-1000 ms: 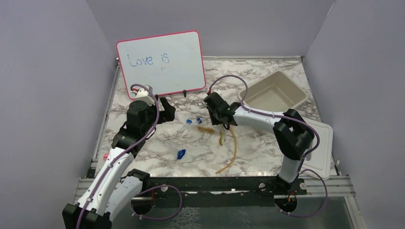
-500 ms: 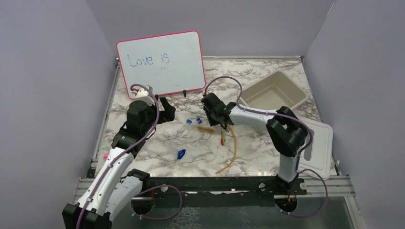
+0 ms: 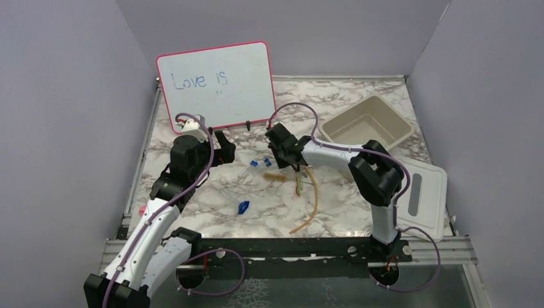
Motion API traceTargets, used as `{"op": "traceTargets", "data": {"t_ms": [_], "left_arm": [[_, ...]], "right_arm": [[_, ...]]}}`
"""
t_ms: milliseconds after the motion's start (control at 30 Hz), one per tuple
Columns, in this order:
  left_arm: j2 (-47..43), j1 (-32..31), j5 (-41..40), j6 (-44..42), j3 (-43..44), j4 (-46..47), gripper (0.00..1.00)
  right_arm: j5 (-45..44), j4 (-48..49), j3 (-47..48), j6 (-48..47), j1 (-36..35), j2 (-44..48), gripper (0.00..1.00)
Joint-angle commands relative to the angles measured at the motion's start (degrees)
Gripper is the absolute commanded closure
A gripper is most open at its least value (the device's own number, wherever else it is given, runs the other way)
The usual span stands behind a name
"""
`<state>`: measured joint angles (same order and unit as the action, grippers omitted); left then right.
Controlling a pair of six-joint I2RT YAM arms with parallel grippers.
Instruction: Organize the chemistry lab equipment
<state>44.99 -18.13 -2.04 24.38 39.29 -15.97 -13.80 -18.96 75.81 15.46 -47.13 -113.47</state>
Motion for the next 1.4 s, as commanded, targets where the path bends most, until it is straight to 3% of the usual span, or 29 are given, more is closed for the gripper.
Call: {"op": "traceTargets", "data": {"t_ms": [0,400,700,1067,1367], "left_arm": [[-1.1,-0.2,-0.7,-0.5,-0.3,0.5,0.01],[-1.4,-0.2,1.3,-0.6,0.2,0.4,0.01],[-2.1,-0.2,2.0,-0.7,-0.2,0.7,0.01],[-0.2,-0.2,2.0,-0.6,-0.1,0.3,0.01],[1.2,-0.2,2.0,-0.8,-0.2,0.0,0.01]], "right_arm": [[1.1,1.6,0.5,0.2,-0.1,3.1,0.78],[-7.4,3.7,-2.4,1.2,2.4,24.6,0.78],[-13.0,-3.3,-6.9,21.5,23.3,37.0,0.72],[-8.9,-6.5,-10.6,40.7,36.2,29.0,0.72],[-7.8,-3.9,-6.5,41.3,36.3,15.2,0.72]]}}
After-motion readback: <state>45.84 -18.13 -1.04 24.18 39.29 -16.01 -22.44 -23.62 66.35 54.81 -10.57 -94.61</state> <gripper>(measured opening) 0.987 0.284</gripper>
